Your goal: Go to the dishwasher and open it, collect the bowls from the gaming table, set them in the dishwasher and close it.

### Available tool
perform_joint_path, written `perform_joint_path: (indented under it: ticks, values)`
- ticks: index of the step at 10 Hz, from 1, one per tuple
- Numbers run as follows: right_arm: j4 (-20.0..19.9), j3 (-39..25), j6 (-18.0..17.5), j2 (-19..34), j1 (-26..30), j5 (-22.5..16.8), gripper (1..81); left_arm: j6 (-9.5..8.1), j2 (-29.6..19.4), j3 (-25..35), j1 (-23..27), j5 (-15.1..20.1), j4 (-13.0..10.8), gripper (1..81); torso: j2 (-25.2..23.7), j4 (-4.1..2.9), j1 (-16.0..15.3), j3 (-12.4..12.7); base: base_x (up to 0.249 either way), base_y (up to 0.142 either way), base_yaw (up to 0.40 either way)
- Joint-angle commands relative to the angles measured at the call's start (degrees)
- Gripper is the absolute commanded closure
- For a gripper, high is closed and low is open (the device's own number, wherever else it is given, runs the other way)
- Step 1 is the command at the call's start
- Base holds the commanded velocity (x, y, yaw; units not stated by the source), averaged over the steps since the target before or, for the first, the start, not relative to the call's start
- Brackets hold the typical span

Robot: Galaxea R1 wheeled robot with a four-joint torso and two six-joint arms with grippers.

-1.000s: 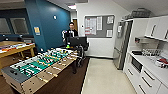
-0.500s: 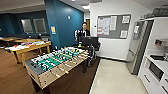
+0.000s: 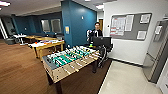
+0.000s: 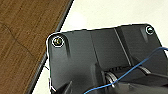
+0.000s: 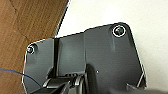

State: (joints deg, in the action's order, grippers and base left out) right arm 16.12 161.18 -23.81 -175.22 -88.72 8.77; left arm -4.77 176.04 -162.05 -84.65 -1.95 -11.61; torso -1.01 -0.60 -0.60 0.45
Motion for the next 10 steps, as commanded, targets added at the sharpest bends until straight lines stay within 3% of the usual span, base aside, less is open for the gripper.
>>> perform_joint_path:
  ticks: [1, 10]
  values:
    - [0.6, 0.2, 0.2, 0.1, 3.2, -2.4, 1.0, -0.07, -0.2, -0.8, 3.0, 2.6, -0.5, 1.0, 0.0, 0.00, 0.0, 0.0, 0.000, 0.000, 0.357]
    - [0.6, 0.1, 0.3, 0.1, 2.9, -2.4, 1.0, -0.16, 0.1, -1.2, 3.0, 2.7, -0.5, 1.0, 0.0, 0.00, 0.0, 0.0, 0.000, 0.000, 0.357]
